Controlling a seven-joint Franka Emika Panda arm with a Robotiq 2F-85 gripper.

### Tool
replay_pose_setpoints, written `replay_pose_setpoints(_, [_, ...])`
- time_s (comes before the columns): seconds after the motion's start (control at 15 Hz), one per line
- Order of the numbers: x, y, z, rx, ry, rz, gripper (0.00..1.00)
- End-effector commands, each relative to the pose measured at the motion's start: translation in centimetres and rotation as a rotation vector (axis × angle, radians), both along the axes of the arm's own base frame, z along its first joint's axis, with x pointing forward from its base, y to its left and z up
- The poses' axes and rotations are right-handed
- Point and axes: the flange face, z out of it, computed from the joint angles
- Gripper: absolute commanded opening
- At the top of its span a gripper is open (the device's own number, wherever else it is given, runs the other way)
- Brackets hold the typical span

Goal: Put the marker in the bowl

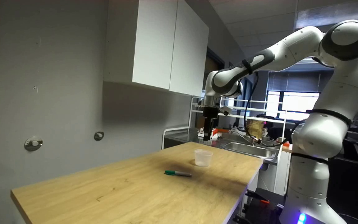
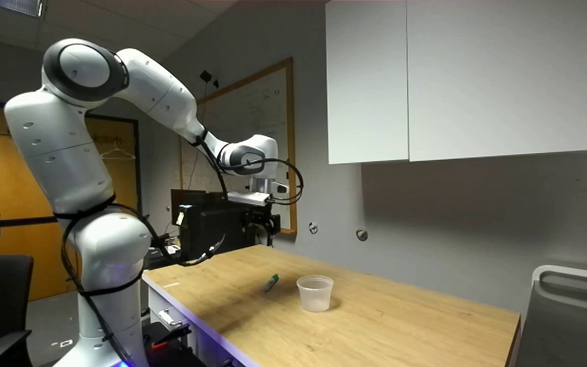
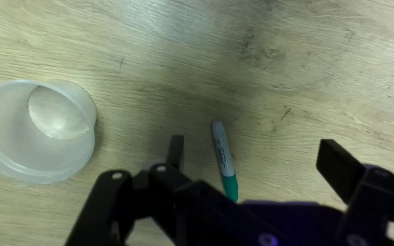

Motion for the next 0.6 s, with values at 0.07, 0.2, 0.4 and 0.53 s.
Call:
replay_pose_setpoints(0.07, [0.01, 0.01, 0.04, 0.0, 0.001, 0.0, 1.0])
replay_pose_setpoints(0.2, [0.01, 0.01, 0.04, 0.0, 0.0, 0.0, 1.0])
replay_pose_setpoints(0.4, [0.11, -0.03, 0.13, 0.001, -0.001, -0.006, 1.0])
replay_pose_setpoints(0.53, [0.61, 0.06, 0.04, -0.005, -0.003, -0.003, 1.0])
